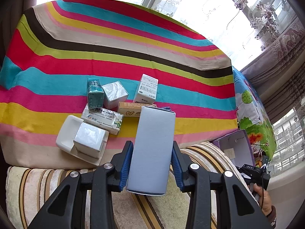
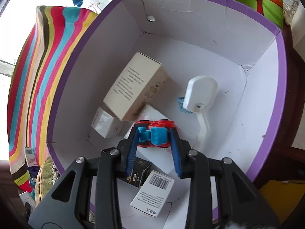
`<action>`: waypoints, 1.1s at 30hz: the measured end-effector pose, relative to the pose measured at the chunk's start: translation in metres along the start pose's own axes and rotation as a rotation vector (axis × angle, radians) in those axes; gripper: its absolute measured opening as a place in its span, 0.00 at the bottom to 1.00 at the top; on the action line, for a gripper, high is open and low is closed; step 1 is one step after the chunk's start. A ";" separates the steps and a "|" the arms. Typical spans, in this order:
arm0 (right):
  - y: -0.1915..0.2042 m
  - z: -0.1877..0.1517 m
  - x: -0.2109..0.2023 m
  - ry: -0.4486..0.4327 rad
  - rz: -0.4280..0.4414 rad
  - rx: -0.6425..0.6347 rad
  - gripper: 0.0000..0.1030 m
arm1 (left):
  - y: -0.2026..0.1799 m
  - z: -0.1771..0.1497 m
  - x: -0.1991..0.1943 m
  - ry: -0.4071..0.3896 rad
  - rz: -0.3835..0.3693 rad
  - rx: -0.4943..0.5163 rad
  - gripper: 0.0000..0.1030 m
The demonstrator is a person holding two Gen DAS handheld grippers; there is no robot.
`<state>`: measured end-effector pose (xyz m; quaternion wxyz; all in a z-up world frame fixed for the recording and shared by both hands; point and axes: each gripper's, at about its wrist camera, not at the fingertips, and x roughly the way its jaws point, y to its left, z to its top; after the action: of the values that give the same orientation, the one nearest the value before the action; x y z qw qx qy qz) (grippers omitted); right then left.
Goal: Organize rigid objects
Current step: 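Carry the red toy car into the purple box and open the right tool, then carry the tall white box into the purple box and open the left tool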
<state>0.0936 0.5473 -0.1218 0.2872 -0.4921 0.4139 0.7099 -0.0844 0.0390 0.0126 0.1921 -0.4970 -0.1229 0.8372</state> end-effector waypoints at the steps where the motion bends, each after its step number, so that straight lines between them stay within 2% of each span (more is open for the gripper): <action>1: -0.002 -0.001 0.000 0.004 0.000 0.005 0.40 | 0.000 0.000 0.000 0.000 0.000 -0.001 0.39; 2: -0.004 -0.002 0.001 0.011 0.004 0.005 0.46 | 0.000 0.000 0.000 0.001 0.001 -0.002 0.39; 6: -0.007 -0.007 -0.004 0.013 0.035 -0.003 0.53 | -0.002 -0.001 0.001 0.002 0.006 0.004 0.39; 8: -0.006 -0.010 -0.008 0.012 0.042 -0.022 0.60 | -0.003 -0.001 0.000 0.000 0.008 0.007 0.39; 16: -0.018 -0.026 -0.044 -0.024 0.079 -0.092 0.63 | -0.034 -0.006 -0.001 0.006 -0.027 0.076 0.39; 19: -0.032 -0.030 -0.065 -0.092 0.074 -0.088 0.71 | -0.063 -0.011 0.005 0.030 -0.072 0.130 0.39; 22: -0.043 -0.037 -0.080 -0.143 0.091 -0.071 0.71 | -0.098 -0.015 0.014 0.059 -0.115 0.197 0.39; 25: -0.040 -0.017 -0.084 -0.179 0.087 -0.073 0.71 | -0.137 -0.021 0.024 0.094 -0.151 0.272 0.39; 28: -0.032 0.018 -0.081 -0.198 0.097 -0.060 0.71 | -0.178 -0.031 0.034 0.142 -0.192 0.353 0.39; 33: -0.048 0.031 -0.093 -0.254 0.088 -0.013 0.71 | -0.253 -0.060 0.056 0.271 -0.273 0.507 0.39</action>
<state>0.1516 0.5978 -0.0442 0.3028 -0.3817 0.3909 0.7809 -0.0055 0.2915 0.0409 0.4349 -0.5191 0.0506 0.7340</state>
